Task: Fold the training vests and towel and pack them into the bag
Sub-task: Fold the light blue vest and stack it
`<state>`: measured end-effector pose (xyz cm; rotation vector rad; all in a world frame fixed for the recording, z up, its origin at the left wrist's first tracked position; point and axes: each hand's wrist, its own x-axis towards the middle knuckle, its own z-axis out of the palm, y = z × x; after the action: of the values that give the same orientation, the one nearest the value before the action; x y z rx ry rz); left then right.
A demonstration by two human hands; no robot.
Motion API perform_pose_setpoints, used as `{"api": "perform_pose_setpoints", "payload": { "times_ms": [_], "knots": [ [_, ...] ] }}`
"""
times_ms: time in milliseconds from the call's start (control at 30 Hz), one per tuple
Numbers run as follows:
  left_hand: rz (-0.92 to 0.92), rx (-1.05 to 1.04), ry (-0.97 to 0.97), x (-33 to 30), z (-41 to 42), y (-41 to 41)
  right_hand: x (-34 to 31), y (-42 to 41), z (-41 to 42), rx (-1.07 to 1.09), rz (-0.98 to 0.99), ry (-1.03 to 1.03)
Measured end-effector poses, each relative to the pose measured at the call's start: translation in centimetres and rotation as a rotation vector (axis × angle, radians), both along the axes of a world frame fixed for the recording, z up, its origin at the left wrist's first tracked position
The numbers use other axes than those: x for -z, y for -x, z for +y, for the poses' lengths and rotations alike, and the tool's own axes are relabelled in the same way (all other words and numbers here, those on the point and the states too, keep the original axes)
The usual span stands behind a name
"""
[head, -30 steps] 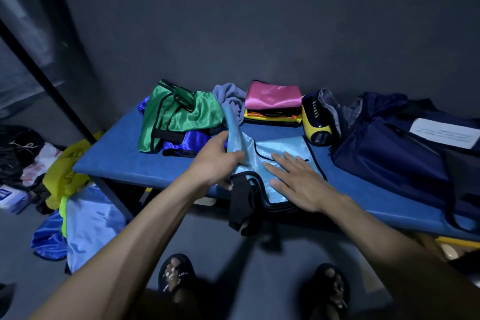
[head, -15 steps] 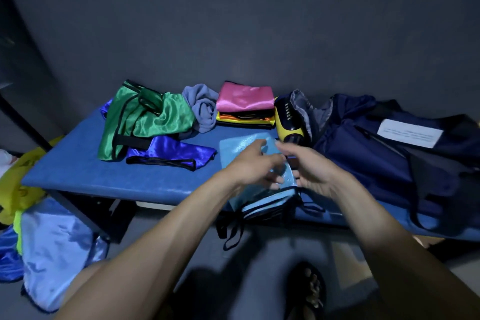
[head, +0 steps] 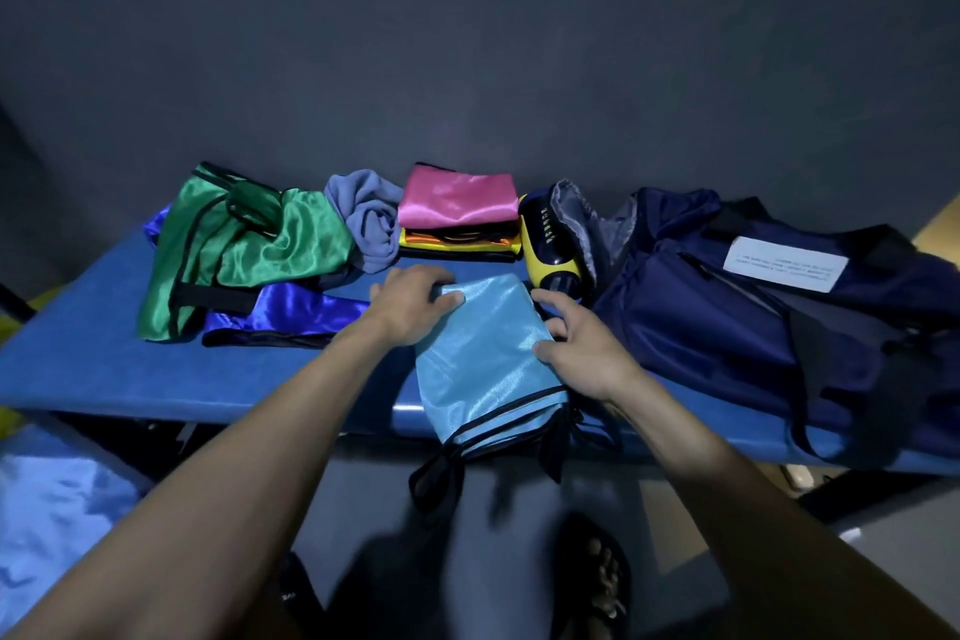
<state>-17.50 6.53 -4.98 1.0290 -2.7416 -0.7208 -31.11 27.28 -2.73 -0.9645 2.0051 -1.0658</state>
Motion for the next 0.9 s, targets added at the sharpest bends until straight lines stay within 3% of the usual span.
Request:
{"api": "perform_pose_setpoints", "payload": {
  "times_ms": [200,467,600,667,767,900],
  "knots": [
    [0.270,0.048,0.059,0.5,0.4,1.6,0.0,0.1,0.5,0.084,0.223,0.090],
    [0.100,0.068,0.193,1.4,1.4,2.8,0.2,0.5,0.6,0.018,0.587,-0.269],
    [0.067,0.027,0.263,1.4,1.9,2.6,0.2,0.5,0.8,-0.034,0.558,-0.443],
    [0.027,-0.016,0.209,0.9,1.5,2.2,0.0,0.4,0.8,-0.035,0.562,-0.486],
    [-0.121,0.010,0.120,-0.1,0.5,1.2,-0.1,0.3,0.7,-0.027,0.524,-0.489],
    [-0.175,0.025,0.075,-0.2,0.6,0.5,-0.3,0.2,0.4,0.010,0.443,-0.494]
  ]
}}
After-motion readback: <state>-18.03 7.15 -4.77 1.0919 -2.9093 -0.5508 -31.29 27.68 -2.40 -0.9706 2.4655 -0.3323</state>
